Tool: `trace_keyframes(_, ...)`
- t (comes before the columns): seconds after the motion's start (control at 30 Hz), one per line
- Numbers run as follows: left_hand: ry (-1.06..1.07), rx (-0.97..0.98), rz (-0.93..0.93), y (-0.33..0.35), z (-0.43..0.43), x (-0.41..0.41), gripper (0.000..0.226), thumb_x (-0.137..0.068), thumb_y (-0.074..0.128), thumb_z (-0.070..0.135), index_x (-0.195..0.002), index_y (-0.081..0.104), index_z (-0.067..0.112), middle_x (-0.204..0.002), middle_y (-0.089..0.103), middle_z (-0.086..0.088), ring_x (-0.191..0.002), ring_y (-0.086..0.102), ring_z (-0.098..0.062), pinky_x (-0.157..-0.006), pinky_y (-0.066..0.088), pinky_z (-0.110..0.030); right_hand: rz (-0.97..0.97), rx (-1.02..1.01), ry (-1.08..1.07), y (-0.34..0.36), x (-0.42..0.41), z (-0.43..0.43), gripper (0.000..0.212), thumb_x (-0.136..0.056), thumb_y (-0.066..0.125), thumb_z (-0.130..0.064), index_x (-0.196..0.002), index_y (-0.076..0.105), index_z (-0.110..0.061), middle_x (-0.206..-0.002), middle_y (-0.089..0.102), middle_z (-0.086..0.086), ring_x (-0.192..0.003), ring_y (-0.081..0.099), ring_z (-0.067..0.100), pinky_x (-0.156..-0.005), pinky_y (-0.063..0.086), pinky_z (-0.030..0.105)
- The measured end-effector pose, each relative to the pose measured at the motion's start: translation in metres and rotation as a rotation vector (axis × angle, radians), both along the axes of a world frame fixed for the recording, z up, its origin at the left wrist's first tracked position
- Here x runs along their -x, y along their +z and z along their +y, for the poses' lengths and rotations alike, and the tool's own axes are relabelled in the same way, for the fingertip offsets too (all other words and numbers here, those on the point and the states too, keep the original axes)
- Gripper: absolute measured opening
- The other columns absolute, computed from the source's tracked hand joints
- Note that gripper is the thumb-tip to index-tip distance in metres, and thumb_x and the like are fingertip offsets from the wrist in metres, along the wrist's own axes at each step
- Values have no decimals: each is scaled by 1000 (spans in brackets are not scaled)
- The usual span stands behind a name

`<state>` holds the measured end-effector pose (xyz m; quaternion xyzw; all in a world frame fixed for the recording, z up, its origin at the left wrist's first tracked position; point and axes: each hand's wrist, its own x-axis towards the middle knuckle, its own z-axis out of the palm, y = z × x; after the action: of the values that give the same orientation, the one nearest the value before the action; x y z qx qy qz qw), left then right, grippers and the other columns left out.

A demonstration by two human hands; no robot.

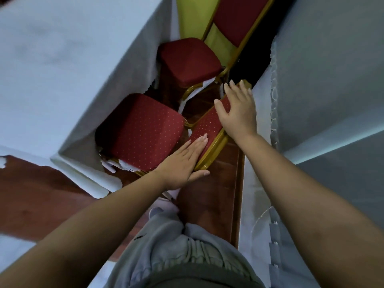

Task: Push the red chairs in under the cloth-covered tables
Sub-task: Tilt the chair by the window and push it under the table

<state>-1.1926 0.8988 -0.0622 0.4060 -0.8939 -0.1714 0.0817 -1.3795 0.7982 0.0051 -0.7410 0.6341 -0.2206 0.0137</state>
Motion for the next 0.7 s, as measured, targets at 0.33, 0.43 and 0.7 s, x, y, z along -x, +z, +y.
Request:
trace_keyframes(0.33, 129, -53, 37, 5, -51, -25, 83, -96, 20, 65, -153, -13, 14, -161, -14, 0, -147, -15, -5, -120, -8, -28, -164, -144, 194, 9, -16, -78, 60, -98, 34, -48, -148, 37, -15, -158, 26, 4, -148, 10, 17, -120, 9, 36)
trace_keyframes(0.43, 179, -88, 168, 11, -58, -17, 79, -97, 26, 62, -154, -5, 17, -162, -6, 2, -147, -8, -3, -121, -5, -27, -183, -213, 227, 11, -8, -100, 58, -99, 36, -47, -149, 35, -17, -160, 22, 1, -148, 8, 14, -117, 12, 34)
trace_keyframes(0.7, 403, 10, 325, 18, -83, 35, 64, -102, 26, 47, -154, 9, 14, -162, 8, 0, -148, -1, -6, -121, -1, -26, -53, -181, 373, 8, 6, -138, 61, -98, 30, -46, -148, 36, -13, -159, 25, 5, -149, 9, 19, -121, 7, 39)
